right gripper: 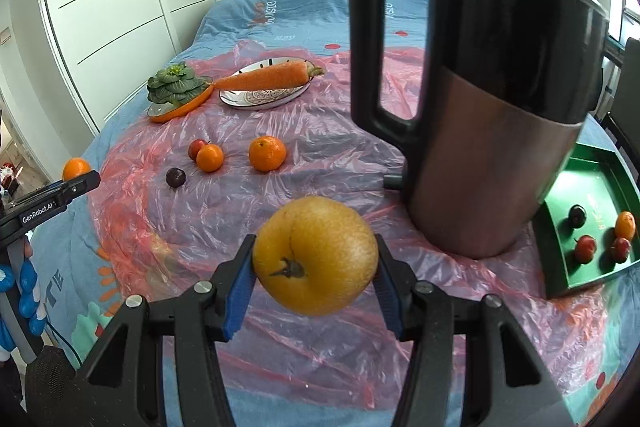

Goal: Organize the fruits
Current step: 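Carry the tangerine and pear past the kettle over the green tray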

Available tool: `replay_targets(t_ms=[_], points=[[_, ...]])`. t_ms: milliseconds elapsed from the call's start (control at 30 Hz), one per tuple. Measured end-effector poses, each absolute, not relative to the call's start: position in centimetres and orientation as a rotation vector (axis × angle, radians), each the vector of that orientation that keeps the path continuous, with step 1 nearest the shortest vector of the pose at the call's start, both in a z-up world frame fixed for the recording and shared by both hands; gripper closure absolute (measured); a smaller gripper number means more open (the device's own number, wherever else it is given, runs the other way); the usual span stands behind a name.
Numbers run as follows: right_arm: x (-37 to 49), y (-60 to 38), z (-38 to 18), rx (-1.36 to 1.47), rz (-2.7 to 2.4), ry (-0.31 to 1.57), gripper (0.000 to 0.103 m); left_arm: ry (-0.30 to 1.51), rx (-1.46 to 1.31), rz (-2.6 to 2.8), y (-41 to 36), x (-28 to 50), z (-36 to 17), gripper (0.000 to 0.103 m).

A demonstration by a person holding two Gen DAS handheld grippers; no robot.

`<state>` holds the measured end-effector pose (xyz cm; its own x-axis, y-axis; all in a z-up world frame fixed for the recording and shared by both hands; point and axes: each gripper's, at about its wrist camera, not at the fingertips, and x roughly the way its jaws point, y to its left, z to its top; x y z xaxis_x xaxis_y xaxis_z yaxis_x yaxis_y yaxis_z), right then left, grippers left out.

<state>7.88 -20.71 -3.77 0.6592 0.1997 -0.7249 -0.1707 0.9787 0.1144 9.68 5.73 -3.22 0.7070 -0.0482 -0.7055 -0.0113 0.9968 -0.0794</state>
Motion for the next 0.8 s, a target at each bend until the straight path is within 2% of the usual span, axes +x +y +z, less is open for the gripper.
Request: replay_targets(t_ms=[433, 800], points=[[1.8, -28.1, -0.4, 0.113, 0.1, 0.748, 0.033, 0.77, -0.014, -0.135, -1.8, 3.7, -0.3, 0.067], [-2.3, -34.3, 0.1, 0.177, 0.011, 0.707, 0.033, 0.761, 0.072, -0.259, -9.2, 1.0, 1.4, 0.067]])
